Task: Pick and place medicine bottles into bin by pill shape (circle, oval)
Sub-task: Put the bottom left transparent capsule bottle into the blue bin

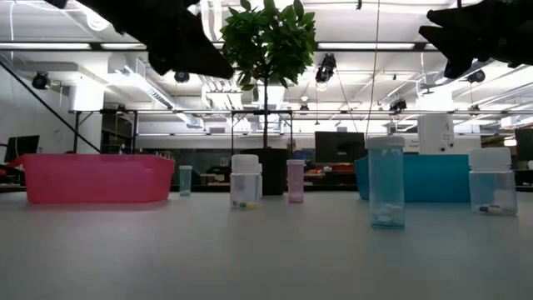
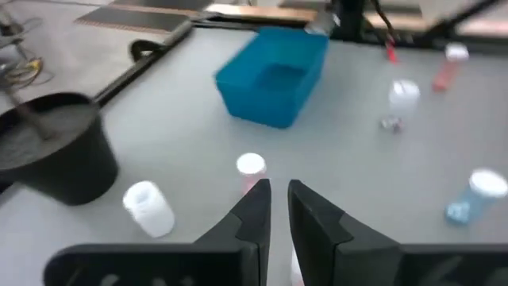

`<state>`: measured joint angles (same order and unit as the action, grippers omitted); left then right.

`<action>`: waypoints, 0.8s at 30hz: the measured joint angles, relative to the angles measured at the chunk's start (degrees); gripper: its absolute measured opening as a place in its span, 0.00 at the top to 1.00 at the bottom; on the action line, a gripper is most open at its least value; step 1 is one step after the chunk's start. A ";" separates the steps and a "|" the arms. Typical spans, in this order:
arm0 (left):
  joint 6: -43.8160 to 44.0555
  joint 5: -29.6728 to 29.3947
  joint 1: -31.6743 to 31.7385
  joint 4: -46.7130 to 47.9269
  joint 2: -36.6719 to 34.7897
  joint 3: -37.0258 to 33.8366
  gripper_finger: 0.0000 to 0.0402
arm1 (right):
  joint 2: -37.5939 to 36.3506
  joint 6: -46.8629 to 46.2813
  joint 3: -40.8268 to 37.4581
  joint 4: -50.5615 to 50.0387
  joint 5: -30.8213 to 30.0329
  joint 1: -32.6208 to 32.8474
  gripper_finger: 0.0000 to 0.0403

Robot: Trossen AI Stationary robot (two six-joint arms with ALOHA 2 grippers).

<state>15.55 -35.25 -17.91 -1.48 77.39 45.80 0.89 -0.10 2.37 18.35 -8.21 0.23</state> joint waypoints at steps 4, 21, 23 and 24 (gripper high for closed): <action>-4.40 1.04 -0.04 -0.18 5.02 1.86 0.93 | 0.00 0.04 0.00 0.00 0.00 0.00 0.63; -1.15 3.31 -0.11 0.63 12.94 4.50 0.52 | 0.00 0.11 0.00 -0.14 -0.04 0.00 0.63; 0.71 3.44 -0.11 0.57 13.80 4.50 0.47 | 0.00 0.12 0.00 -0.17 -0.03 0.00 0.63; 0.90 3.48 -0.11 0.57 14.33 4.50 0.45 | 0.00 0.13 0.00 -0.20 -0.04 0.00 0.63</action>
<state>16.44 -31.77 -18.02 -0.91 91.72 50.30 0.89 0.03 2.37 18.15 -8.25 0.23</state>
